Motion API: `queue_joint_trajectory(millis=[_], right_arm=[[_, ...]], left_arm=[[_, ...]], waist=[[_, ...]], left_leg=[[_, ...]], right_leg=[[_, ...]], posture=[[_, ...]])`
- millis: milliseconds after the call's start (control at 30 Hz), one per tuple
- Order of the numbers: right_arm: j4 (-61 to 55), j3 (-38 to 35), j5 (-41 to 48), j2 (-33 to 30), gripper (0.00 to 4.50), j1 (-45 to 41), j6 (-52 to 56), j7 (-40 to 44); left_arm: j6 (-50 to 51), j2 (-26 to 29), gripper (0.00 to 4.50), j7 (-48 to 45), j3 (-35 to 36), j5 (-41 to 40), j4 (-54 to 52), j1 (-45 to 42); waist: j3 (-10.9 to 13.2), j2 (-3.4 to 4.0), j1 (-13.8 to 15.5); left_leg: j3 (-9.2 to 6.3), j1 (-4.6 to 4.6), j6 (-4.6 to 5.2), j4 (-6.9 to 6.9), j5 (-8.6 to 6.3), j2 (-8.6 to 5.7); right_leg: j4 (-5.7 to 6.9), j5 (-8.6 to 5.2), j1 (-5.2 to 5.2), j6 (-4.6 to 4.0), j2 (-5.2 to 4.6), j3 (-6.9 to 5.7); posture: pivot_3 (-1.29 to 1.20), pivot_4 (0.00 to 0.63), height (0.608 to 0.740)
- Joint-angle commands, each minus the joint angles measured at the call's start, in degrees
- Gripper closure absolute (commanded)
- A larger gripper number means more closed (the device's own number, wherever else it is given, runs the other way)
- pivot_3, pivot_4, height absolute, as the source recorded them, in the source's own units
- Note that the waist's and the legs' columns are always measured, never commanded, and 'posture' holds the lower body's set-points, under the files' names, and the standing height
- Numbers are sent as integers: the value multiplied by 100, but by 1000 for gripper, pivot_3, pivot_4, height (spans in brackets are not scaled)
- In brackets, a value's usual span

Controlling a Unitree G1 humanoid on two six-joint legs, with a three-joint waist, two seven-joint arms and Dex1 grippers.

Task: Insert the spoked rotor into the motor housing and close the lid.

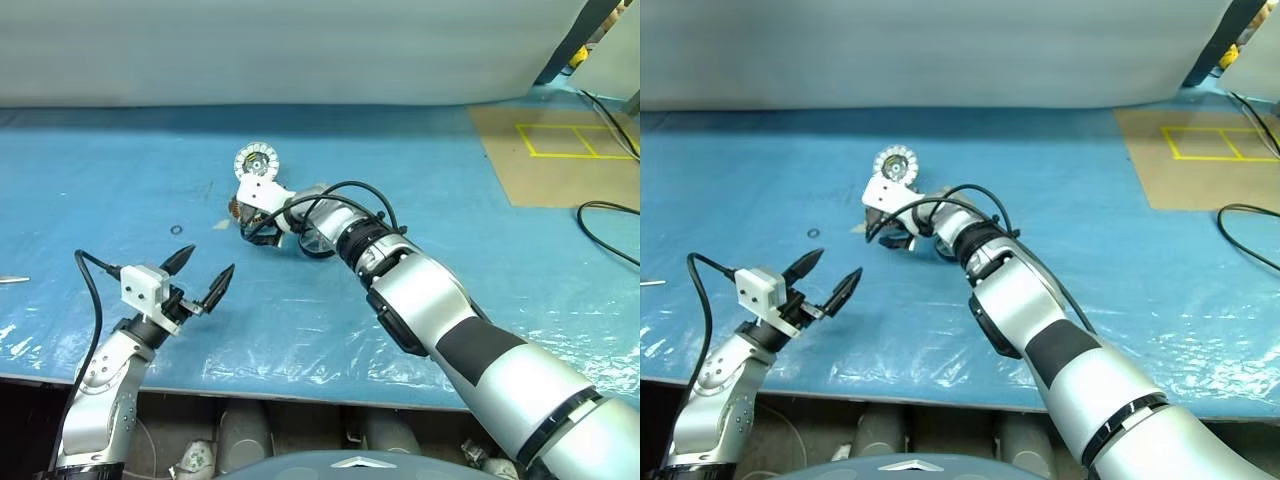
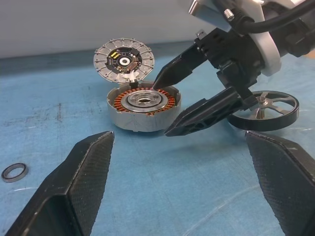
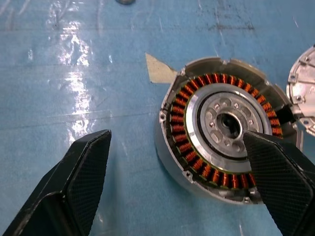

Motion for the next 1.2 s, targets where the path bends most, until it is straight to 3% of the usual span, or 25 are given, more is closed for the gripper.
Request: queue_joint_trajectory(millis=[33, 267, 567, 767, 1200], right_arm=[[-42, -90, -32, 256, 19, 19, 79, 20], [-36, 36, -154, 145, 19, 110, 460, 828], [-161, 328, -351, -189, 19, 30, 766, 2581], [-321, -140, -36, -141, 19, -72, 168, 1784], [-296, -227, -170, -27, 19, -100, -768, 286]], left_arm=[[-138, 4, 0, 30, 33, 19, -158, -52], [-163, 6, 0, 37, 13, 81, -59, -145], [-238, 22, 0, 5, 5, 156, 170, -343], [-256, 37, 0, -30, -16, 189, 308, -469], [-290, 47, 0, -75, -47, 220, 472, -634]], waist=[[0, 0, 0], [-3, 3, 0], [-3, 9, 1], [-3, 9, -1], [-2, 9, -2]], left_leg=[[0, 0, 0, 0, 0, 0], [1, 9, 0, 0, 0, -1], [1, 34, 17, 9, -10, 1], [1, 23, 20, 17, -12, 2], [1, 10, 4, 18, -2, 4]], right_leg=[[0, 0, 0, 0, 0, 0], [10, -2, 2, -3, -1, 2], [67, -17, 0, -26, -3, 4], [68, -17, -9, -27, -2, 5], [66, -21, -16, -34, -1, 2]], posture=[[0, 150, 740], [0, 150, 740], [0, 150, 740], [0, 150, 740], [0, 150, 740]])
